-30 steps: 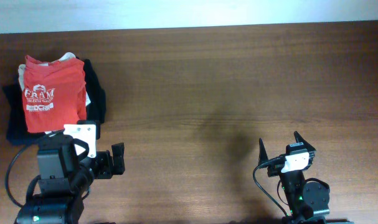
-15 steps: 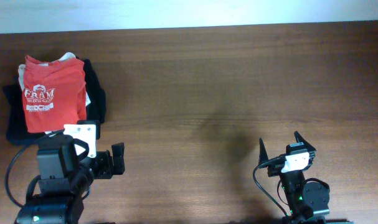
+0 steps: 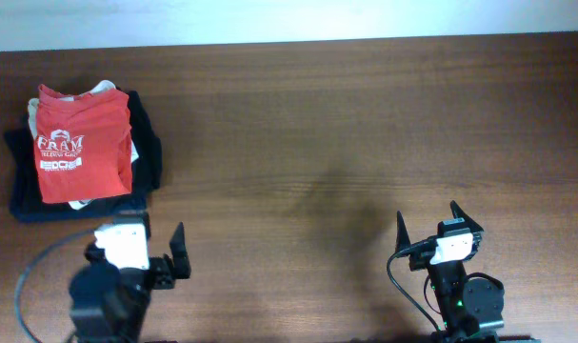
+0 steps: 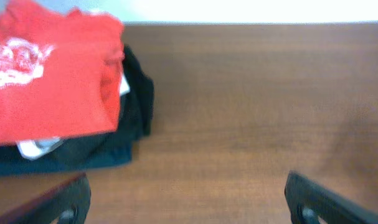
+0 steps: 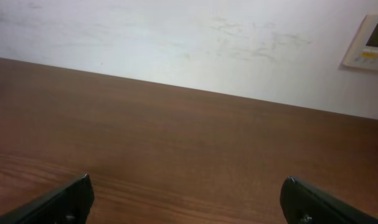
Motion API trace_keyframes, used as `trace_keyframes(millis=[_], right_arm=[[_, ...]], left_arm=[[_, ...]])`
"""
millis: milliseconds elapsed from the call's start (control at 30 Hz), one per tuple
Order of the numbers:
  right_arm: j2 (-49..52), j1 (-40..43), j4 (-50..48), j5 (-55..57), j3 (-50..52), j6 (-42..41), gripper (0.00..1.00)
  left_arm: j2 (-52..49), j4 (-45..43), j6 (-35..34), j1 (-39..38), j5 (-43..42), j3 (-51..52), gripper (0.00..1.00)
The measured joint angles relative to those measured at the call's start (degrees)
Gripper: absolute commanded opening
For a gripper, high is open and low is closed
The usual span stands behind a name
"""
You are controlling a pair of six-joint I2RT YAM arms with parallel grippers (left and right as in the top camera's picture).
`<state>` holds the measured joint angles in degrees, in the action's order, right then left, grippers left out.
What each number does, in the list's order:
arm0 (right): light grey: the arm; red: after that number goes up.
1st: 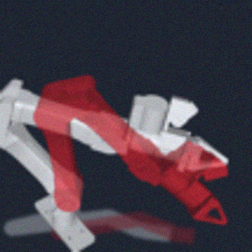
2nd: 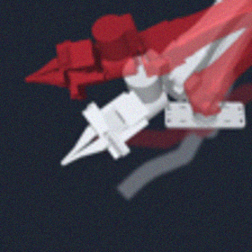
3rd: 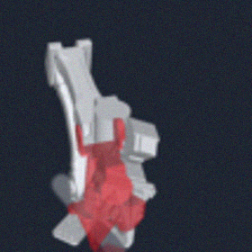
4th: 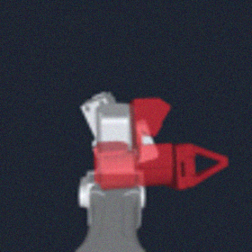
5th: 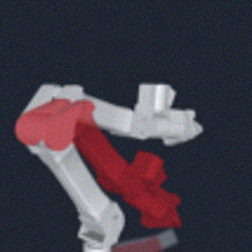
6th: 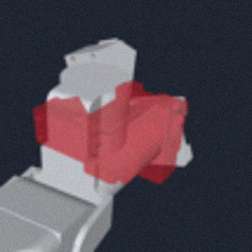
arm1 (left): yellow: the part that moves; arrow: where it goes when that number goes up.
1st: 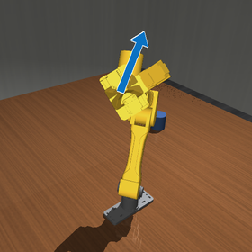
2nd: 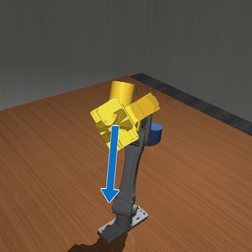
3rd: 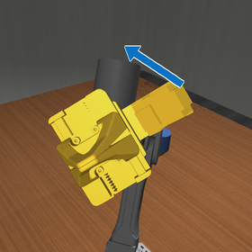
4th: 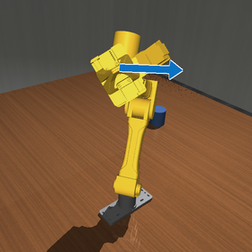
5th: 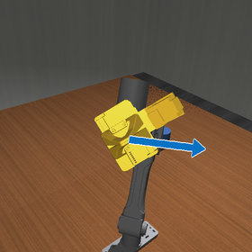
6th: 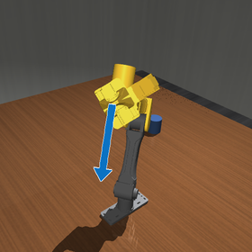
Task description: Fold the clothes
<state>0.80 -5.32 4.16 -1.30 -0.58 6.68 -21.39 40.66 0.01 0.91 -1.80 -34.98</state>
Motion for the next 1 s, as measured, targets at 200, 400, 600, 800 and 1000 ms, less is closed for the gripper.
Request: trace_keyframes(millis=[200, 400, 600, 800, 1000], right_arm=[[-0.1, 0.0, 0.0, 0.0, 0.0, 0.0, 0.99], [-0.1, 0.0, 0.0, 0.0, 0.0, 0.0, 0.99], [-0.1, 0.0, 0.0, 0.0, 0.0, 0.0, 0.99], [-0.1, 0.0, 0.0, 0.0, 0.0, 0.0, 0.99], [-0.1, 0.0, 0.0, 0.0, 0.0, 0.0, 0.99]], left_arm=[[17.4, -21.8, 0.0, -3.9, -0.1, 23.4, 0.99], [20.5, -39.8, 1.0, -3.9, 0.2, 34.0, 0.99], [20.7, -36.1, 3.9, -3.9, 0.6, 34.1, 0.99], [20.7, -36.1, 4.1, -3.9, 0.6, 34.1, 0.99], [20.7, -36.1, 4.1, -3.9, 0.6, 34.1, 0.99]])
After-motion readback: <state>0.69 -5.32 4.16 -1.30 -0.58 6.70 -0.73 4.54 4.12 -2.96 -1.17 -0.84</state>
